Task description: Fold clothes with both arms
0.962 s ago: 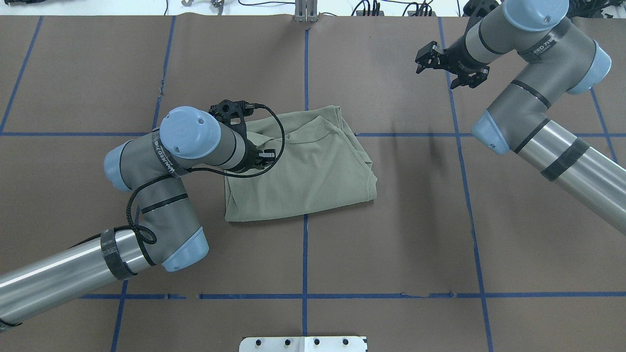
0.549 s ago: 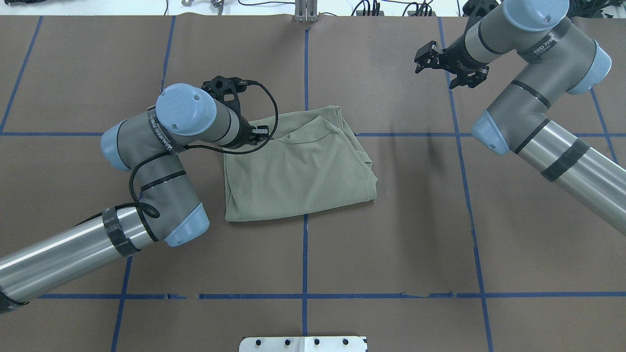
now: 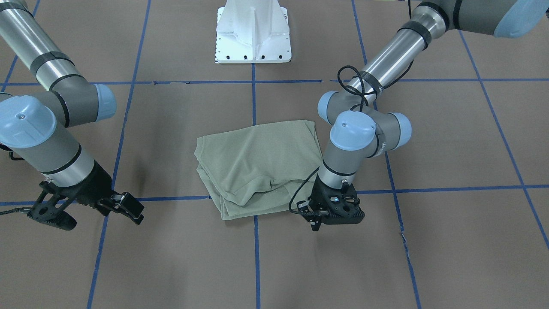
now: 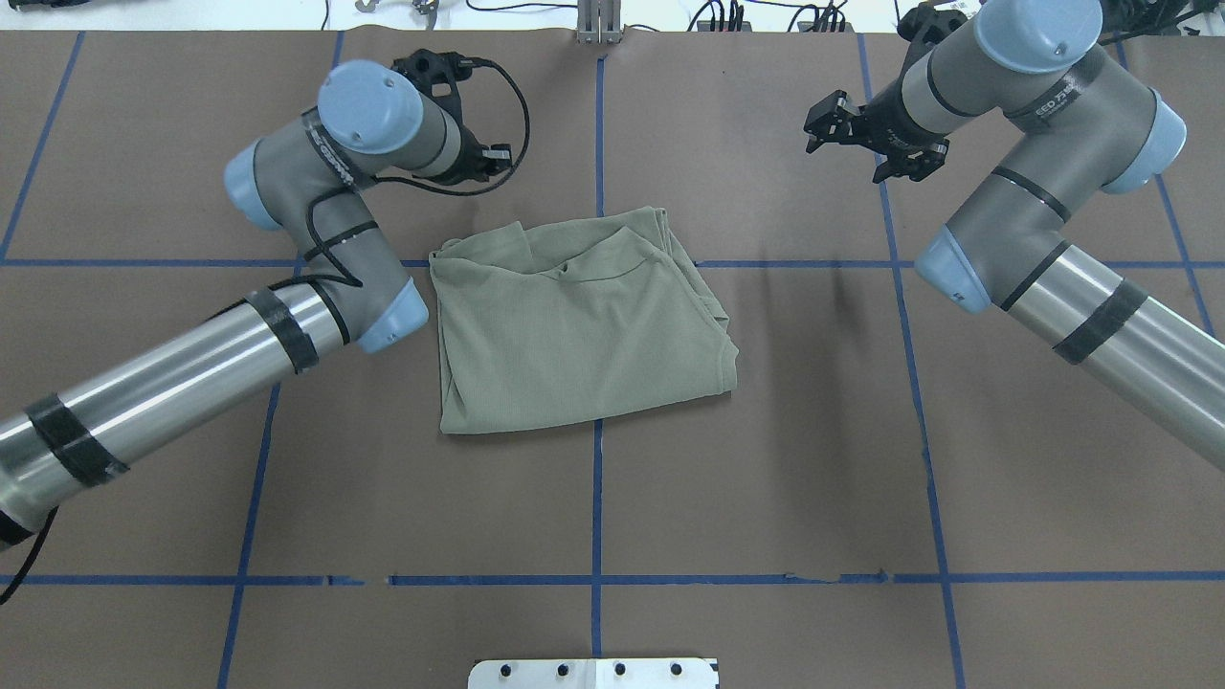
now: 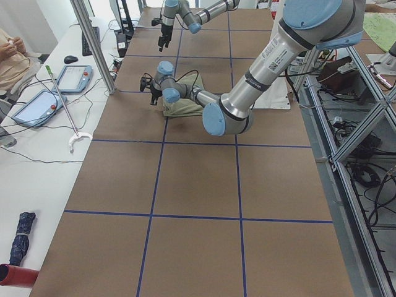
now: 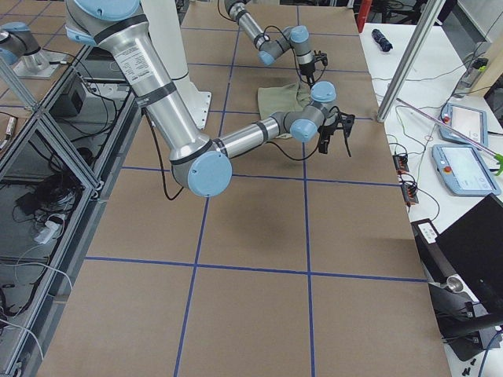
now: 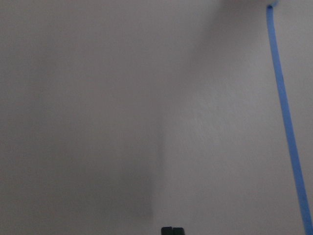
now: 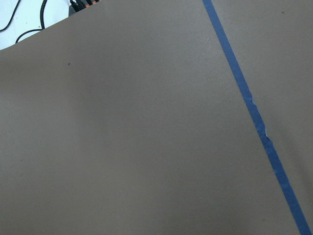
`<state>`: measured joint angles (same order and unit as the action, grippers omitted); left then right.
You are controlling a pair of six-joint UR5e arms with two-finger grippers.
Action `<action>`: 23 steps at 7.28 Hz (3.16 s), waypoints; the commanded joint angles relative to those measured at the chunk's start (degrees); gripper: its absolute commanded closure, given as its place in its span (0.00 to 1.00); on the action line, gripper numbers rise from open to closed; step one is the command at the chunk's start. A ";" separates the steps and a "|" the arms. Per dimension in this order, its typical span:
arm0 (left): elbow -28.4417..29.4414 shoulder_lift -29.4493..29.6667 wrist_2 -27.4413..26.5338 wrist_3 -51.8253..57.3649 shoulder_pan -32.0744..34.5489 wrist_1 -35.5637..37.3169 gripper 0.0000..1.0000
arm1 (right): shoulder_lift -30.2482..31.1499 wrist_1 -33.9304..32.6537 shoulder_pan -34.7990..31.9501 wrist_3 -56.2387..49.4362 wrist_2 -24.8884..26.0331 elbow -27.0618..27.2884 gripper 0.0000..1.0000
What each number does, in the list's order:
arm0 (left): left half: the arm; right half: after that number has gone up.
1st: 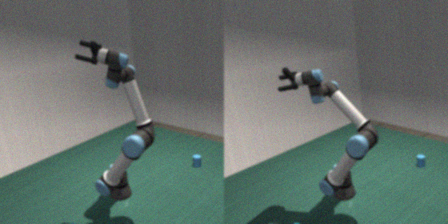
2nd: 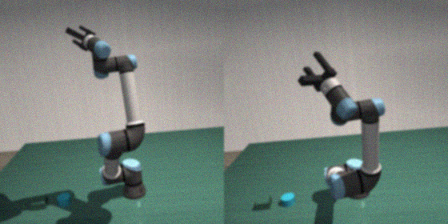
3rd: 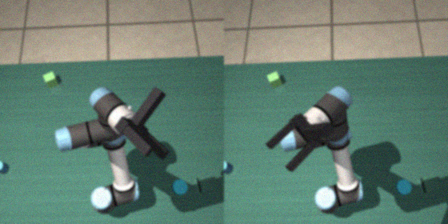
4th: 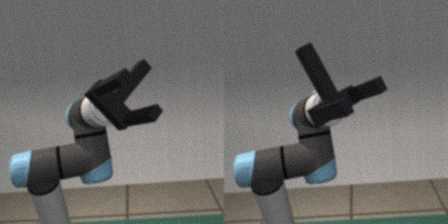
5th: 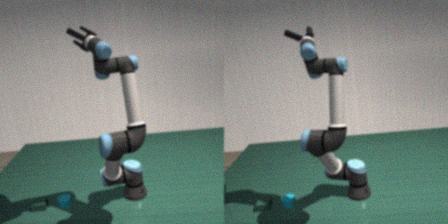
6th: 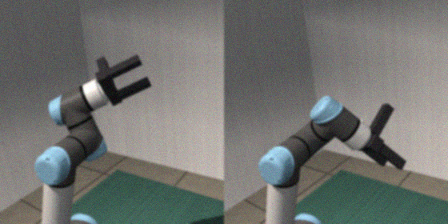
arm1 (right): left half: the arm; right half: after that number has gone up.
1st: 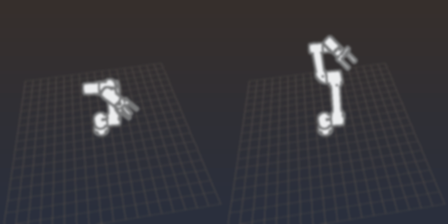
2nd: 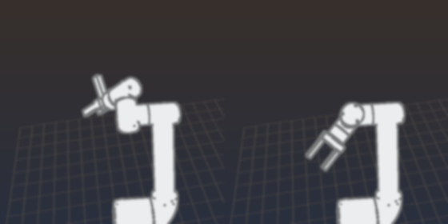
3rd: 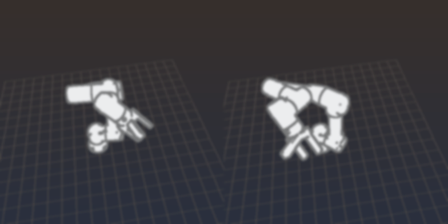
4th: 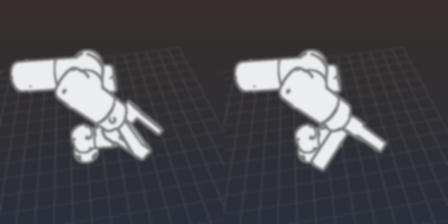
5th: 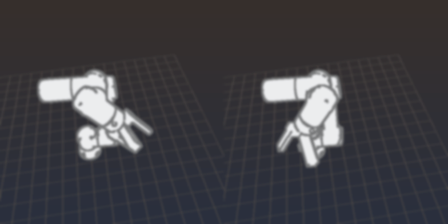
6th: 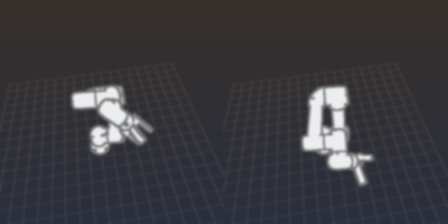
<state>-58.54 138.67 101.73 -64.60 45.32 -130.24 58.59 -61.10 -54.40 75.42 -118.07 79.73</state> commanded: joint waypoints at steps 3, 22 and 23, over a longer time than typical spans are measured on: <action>-2.25 -3.90 12.30 13.83 11.95 -0.80 1.00 | 2.30 -0.25 -6.03 -5.67 -4.34 0.07 0.00; -31.72 -41.64 33.00 66.71 44.15 31.10 0.00 | 21.30 -36.28 -31.30 -70.41 -15.53 9.39 0.00; -31.89 -41.30 33.26 66.10 44.15 31.10 0.00 | 21.47 -36.28 -30.16 -70.49 -14.74 9.04 0.00</action>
<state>-90.41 97.16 134.89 2.02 89.40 -99.14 79.83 -97.40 -85.82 5.00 -133.41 89.11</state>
